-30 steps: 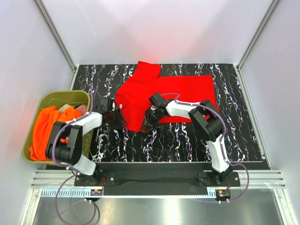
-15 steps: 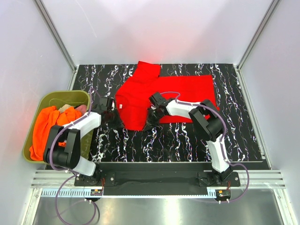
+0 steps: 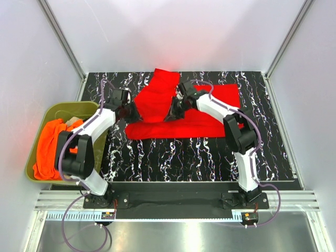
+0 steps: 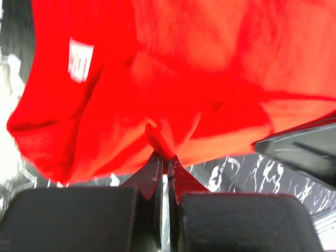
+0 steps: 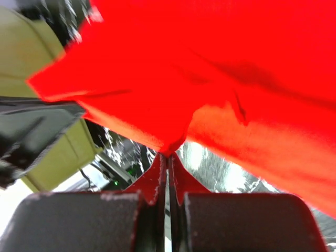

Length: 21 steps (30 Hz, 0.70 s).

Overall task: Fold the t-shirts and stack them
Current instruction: Fold the tshirt

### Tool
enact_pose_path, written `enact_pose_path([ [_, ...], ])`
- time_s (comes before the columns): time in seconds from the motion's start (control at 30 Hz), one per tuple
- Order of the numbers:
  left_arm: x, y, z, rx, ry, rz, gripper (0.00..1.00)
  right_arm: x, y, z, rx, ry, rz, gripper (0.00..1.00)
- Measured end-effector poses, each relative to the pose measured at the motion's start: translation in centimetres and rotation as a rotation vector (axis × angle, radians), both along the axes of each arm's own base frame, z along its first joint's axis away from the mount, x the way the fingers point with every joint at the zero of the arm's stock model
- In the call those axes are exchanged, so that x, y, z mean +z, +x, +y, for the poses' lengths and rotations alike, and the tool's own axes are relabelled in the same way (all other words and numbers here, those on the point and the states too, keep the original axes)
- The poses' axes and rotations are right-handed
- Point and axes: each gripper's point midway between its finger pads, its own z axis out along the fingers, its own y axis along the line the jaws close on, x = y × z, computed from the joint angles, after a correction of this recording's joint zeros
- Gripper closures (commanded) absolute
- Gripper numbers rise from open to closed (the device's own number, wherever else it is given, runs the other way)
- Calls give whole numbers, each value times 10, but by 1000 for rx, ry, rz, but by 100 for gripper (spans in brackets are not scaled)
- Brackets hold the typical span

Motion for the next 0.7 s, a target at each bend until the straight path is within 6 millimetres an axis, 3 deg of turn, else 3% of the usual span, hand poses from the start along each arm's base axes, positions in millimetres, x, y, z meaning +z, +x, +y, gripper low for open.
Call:
enact_pose_path([
  [0.1, -1, 18, -4, 0, 1, 2, 100, 10, 26, -5, -11, 18, -34, 100],
  [0.23, 2, 39, -8, 2, 1, -11, 100, 7, 49, -11, -13, 11, -42, 100],
  [0.47, 7, 62, -14, 6, -6, -35, 100, -10, 68, -22, -2, -5, -12, 100],
  [0.7, -8, 79, -24, -3, -26, -13, 100, -8, 88, -36, -27, 5, -7, 100],
])
